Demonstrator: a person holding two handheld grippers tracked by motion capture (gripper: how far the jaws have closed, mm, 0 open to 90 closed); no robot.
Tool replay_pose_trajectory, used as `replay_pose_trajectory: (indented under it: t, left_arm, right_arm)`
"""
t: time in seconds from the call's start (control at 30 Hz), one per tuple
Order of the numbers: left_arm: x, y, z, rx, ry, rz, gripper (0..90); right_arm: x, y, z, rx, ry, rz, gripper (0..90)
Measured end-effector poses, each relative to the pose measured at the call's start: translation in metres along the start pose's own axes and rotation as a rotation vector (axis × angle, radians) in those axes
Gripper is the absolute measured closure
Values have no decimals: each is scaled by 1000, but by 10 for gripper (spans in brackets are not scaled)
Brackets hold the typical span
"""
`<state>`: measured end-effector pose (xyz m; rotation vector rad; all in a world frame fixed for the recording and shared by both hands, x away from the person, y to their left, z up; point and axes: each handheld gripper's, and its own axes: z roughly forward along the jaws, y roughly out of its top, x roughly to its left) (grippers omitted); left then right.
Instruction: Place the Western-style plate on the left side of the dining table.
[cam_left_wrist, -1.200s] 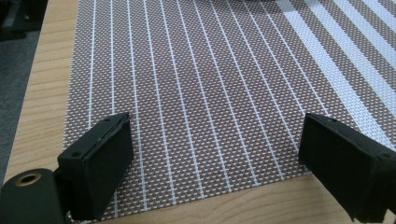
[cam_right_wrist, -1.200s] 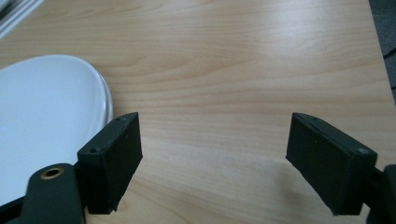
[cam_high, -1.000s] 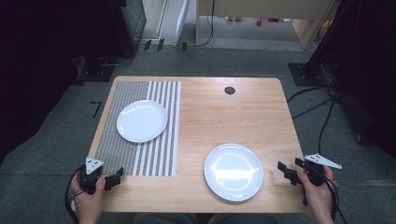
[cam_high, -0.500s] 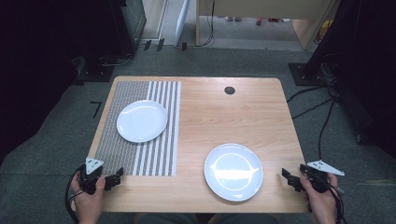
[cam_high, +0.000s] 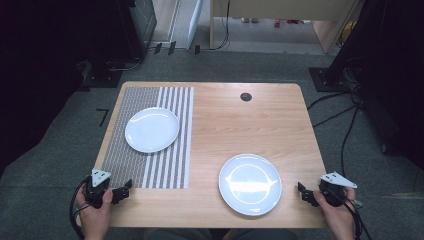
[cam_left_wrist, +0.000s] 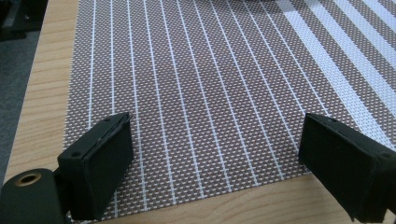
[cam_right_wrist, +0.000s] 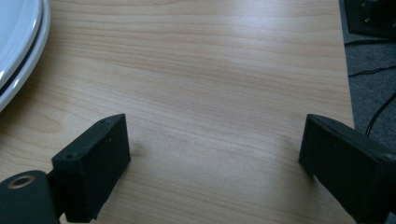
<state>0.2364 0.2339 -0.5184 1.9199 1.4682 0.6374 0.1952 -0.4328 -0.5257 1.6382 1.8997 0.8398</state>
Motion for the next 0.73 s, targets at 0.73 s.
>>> replay_pose_trajectory:
  t: [0.73]
  left_arm:
    - [0,0,0,-1,-4,1,99]
  right_arm:
    - [1,1,2,8,-4,5,46]
